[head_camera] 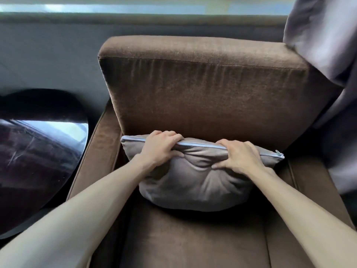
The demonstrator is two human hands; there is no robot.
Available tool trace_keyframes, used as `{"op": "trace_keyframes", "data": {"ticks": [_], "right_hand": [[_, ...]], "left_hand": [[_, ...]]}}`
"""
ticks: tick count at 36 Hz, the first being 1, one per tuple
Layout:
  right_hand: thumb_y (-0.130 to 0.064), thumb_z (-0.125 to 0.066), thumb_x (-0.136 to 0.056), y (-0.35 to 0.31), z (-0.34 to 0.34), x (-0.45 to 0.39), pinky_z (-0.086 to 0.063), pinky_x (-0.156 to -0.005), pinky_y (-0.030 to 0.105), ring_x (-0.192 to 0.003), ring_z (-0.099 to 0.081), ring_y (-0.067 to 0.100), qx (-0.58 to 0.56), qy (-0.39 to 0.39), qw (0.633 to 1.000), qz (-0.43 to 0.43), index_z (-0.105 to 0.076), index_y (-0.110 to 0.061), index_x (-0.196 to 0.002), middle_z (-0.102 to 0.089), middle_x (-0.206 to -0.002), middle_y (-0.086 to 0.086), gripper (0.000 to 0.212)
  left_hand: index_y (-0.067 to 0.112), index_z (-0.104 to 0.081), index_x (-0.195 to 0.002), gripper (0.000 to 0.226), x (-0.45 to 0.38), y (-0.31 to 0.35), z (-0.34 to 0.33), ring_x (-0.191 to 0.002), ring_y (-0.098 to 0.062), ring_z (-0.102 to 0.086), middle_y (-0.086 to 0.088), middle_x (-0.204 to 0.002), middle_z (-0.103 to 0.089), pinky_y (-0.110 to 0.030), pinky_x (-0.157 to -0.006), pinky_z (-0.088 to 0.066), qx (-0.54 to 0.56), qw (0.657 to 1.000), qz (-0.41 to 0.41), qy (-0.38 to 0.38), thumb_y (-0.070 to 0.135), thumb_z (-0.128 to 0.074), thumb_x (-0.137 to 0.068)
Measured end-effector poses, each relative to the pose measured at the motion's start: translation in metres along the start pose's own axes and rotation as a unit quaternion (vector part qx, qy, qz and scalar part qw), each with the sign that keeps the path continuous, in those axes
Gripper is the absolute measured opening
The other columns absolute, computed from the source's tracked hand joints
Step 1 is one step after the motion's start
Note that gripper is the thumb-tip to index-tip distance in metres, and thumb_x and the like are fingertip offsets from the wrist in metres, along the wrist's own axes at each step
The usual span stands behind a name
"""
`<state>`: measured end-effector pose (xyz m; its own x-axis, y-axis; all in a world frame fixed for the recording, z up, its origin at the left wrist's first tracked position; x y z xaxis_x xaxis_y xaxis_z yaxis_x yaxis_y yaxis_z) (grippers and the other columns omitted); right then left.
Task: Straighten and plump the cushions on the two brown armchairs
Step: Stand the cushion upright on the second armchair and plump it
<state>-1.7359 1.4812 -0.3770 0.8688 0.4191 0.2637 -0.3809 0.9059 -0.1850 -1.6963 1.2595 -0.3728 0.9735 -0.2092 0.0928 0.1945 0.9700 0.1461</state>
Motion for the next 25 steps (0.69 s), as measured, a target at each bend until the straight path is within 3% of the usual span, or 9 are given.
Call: {"op": "trace_keyframes", "data": {"ticks": [4,10,12,14,15,17,20,22,25], "right_hand": [[-0.071,-0.080,-0.062,0.021,0.005,0.003,-0.038,-0.098,0.037,-0.124,-0.061,0.019,-0.014,-0.072,0.997,-0.037,-0.053,-0.041,-0.136,-0.070,-0.127,-0.009,0.084],[-0.056,-0.088,-0.062,0.032,0.007,0.008,-0.041,-0.102,0.041,-0.130,-0.055,0.018,-0.038,-0.127,0.989,-0.066,-0.054,-0.040,-0.137,-0.061,-0.134,-0.013,0.083],[-0.054,-0.086,-0.069,0.034,0.004,0.010,-0.042,-0.097,0.039,-0.128,-0.056,0.020,-0.019,-0.119,0.990,-0.072,-0.056,-0.039,-0.135,-0.064,-0.131,-0.010,0.073],[-0.054,-0.080,-0.076,0.035,0.006,0.013,-0.041,-0.084,0.035,-0.121,-0.061,0.023,0.017,-0.095,0.992,-0.075,-0.063,-0.038,-0.121,-0.069,-0.120,-0.006,0.051],[-0.052,-0.076,-0.080,0.036,0.007,0.014,-0.039,-0.078,0.034,-0.116,-0.063,0.025,0.037,-0.079,0.993,-0.074,-0.065,-0.036,-0.110,-0.071,-0.114,-0.003,0.037],[-0.039,-0.070,-0.082,0.037,0.011,0.016,-0.037,-0.074,0.033,-0.109,-0.067,0.029,0.067,-0.043,0.994,-0.078,-0.064,-0.032,-0.093,-0.072,-0.104,0.000,0.015],[-0.024,-0.063,-0.079,0.040,0.016,0.018,-0.035,-0.074,0.033,-0.103,-0.068,0.031,0.075,-0.010,0.993,-0.088,-0.067,-0.030,-0.092,-0.073,-0.098,0.002,0.015],[-0.028,-0.066,-0.081,0.043,0.016,0.020,-0.037,-0.076,0.034,-0.106,-0.068,0.031,0.055,-0.020,0.993,-0.099,-0.069,-0.034,-0.097,-0.074,-0.101,0.002,0.017],[-0.052,-0.073,-0.083,0.047,0.012,0.024,-0.048,-0.087,0.037,-0.115,-0.065,0.026,-0.007,-0.043,0.994,-0.096,-0.067,-0.046,-0.116,-0.074,-0.112,-0.005,0.034]], "left_hand": [[0.039,-0.042,-0.141,0.087,0.011,-0.023,0.011,-0.128,-0.013,-0.053,0.016,-0.138,-0.055,-0.037,-0.093,-0.043,-0.030,0.993,0.033,-0.109,0.077,-0.066,-0.066],[0.036,-0.035,-0.141,0.097,0.026,-0.027,0.010,-0.111,-0.021,-0.064,0.012,-0.127,-0.061,-0.036,-0.076,-0.041,-0.174,0.967,0.014,-0.186,0.074,-0.072,-0.060],[0.029,-0.044,-0.131,0.077,0.028,-0.024,0.014,-0.106,-0.025,-0.066,0.008,-0.120,-0.065,-0.035,-0.070,-0.037,-0.196,0.965,0.014,-0.173,0.064,-0.073,-0.069],[0.023,-0.056,-0.113,0.029,0.028,-0.020,0.023,-0.102,-0.030,-0.066,0.001,-0.111,-0.068,-0.036,-0.067,-0.037,-0.212,0.970,0.018,-0.122,0.036,-0.061,-0.087],[0.022,-0.060,-0.106,0.017,0.028,-0.020,0.026,-0.100,-0.032,-0.066,-0.002,-0.108,-0.069,-0.036,-0.067,-0.036,-0.209,0.972,0.028,-0.103,0.023,-0.053,-0.091],[0.022,-0.066,-0.098,0.022,0.028,-0.021,0.031,-0.097,-0.034,-0.066,-0.005,-0.102,-0.070,-0.035,-0.066,-0.033,-0.193,0.976,0.052,-0.080,0.014,-0.047,-0.090],[0.024,-0.070,-0.100,0.025,0.025,-0.022,0.037,-0.096,-0.034,-0.066,-0.006,-0.100,-0.070,-0.034,-0.066,-0.033,-0.171,0.981,0.073,-0.049,0.016,-0.048,-0.090],[0.030,-0.070,-0.110,0.031,0.025,-0.026,0.035,-0.098,-0.032,-0.066,-0.005,-0.103,-0.071,-0.033,-0.067,-0.036,-0.160,0.984,0.073,-0.040,0.019,-0.048,-0.091],[0.043,-0.063,-0.125,0.046,0.031,-0.037,0.030,-0.104,-0.030,-0.067,-0.002,-0.110,-0.071,-0.033,-0.072,-0.045,-0.095,0.992,0.080,-0.031,0.038,-0.038,-0.086]]}}
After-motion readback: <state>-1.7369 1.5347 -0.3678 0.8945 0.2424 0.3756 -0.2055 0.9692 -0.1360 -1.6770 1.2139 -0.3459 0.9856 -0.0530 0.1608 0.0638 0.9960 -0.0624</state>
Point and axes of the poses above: each hand's wrist, its own x-axis away from the middle knuckle, its own z-axis out of the back of the hand, y = z × x, the point moved 7 cm from there along -x, towards the middle knuckle
